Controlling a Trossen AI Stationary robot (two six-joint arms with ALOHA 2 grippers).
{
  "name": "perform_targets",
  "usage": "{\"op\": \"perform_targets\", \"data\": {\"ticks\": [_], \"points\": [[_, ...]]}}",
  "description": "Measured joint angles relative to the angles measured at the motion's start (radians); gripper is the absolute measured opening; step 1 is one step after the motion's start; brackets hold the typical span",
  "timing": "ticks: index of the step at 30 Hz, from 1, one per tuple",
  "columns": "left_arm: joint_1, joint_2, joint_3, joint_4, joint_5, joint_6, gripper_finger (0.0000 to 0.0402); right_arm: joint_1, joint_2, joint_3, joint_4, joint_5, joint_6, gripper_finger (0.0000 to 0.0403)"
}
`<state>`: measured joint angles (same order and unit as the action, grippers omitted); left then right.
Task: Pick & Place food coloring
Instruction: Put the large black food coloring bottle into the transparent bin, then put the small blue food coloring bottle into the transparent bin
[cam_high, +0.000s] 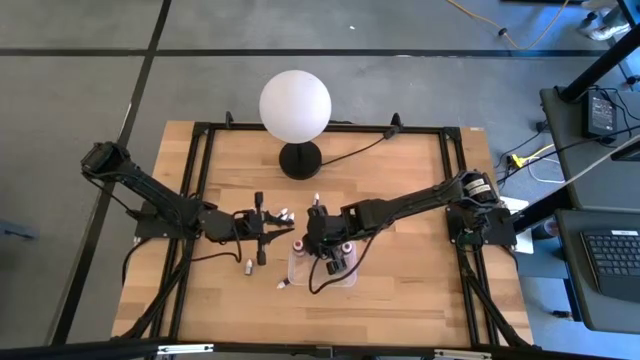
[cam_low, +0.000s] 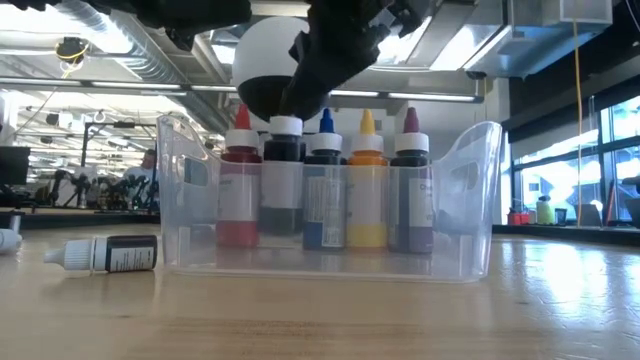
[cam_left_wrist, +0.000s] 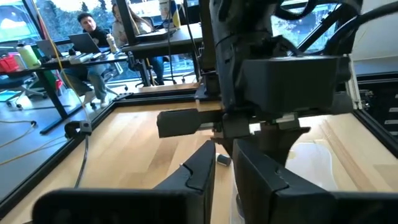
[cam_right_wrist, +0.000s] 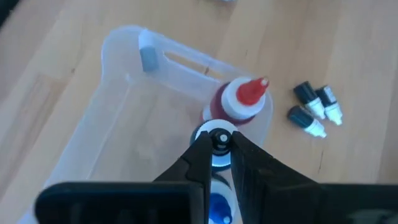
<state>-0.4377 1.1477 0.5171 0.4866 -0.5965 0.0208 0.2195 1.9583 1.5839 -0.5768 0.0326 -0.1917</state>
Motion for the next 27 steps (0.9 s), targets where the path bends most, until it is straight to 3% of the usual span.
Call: {"op": "perform_targets", "data": {"ticks": [12, 22, 27], "points": [[0.000, 0.000, 0.000, 0.000, 0.014, 0.000, 0.0053, -0.001, 0.000, 0.000, -0.033, 0.000, -0.004, 0.0060], [0.000, 0.000, 0.000, 0.000, 0.014, 0.000, 0.0052, -0.001, 0.000, 0.000, -0.026, 0.003, -0.025, 0.0097], [0.000, 0.000, 0.000, -0.003, 0.014, 0.000, 0.0055, 0.000, -0.006, 0.000, -0.032, 0.105, -0.028, 0.0113]]}}
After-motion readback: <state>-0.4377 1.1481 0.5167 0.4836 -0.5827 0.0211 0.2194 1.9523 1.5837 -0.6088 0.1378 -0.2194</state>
